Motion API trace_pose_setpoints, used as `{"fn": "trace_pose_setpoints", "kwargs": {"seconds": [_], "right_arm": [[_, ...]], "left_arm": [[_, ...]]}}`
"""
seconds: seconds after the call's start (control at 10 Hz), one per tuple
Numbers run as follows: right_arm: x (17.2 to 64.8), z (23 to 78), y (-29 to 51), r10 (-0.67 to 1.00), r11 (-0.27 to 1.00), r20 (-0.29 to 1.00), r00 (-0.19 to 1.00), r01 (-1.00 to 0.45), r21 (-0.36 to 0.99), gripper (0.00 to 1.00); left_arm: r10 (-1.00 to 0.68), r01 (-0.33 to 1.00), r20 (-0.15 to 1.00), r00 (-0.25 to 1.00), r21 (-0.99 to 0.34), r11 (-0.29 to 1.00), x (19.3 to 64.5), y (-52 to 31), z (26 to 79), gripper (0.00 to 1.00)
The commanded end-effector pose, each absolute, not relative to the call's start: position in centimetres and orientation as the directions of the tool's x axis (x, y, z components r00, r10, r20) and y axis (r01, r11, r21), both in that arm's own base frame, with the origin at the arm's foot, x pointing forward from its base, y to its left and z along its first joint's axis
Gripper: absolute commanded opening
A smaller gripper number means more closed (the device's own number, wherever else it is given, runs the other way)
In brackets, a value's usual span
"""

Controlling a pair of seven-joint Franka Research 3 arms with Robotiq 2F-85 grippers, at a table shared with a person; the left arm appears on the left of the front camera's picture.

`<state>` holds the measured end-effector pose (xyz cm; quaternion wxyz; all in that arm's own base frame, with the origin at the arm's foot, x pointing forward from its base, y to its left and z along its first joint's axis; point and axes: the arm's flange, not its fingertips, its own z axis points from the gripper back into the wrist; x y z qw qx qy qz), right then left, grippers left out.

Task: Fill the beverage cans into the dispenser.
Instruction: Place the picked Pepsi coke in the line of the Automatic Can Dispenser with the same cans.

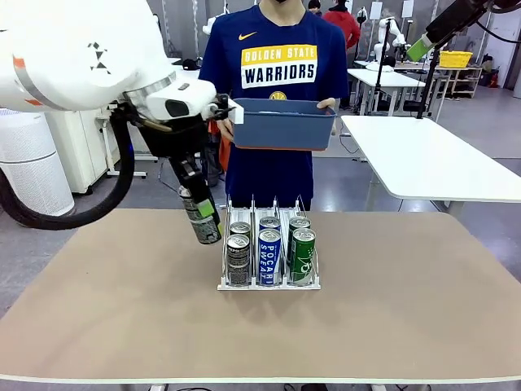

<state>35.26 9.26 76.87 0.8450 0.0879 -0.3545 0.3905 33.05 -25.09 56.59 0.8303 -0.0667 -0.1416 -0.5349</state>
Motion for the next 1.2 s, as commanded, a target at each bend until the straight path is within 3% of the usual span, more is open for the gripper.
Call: {"fn": "trace_pose_setpoints", "kwargs": {"seconds": [0.0,0.9,1.1], "right_arm": [[35.2,76.9,9.3,0.597,0.68,0.668,0.444,-0.722,-0.128,1.0],[35.2,76.9,9.3,0.597,0.68,0.668,0.444,-0.722,-0.128,1.0],[35.2,76.9,9.3,0.597,0.68,0.668,0.444,-0.722,-0.128,1.0]], "left_arm": [[-0.851,0.889,0.352,0.39,0.096,0.447,31.5,-25.9,55.7,0.58],[-0.865,0.859,0.354,0.355,0.241,0.451,31.4,-29.9,45.8,0.58],[-0.871,0.908,0.387,0.301,0.161,0.386,32.1,-29.9,46.1,0.58]]}}
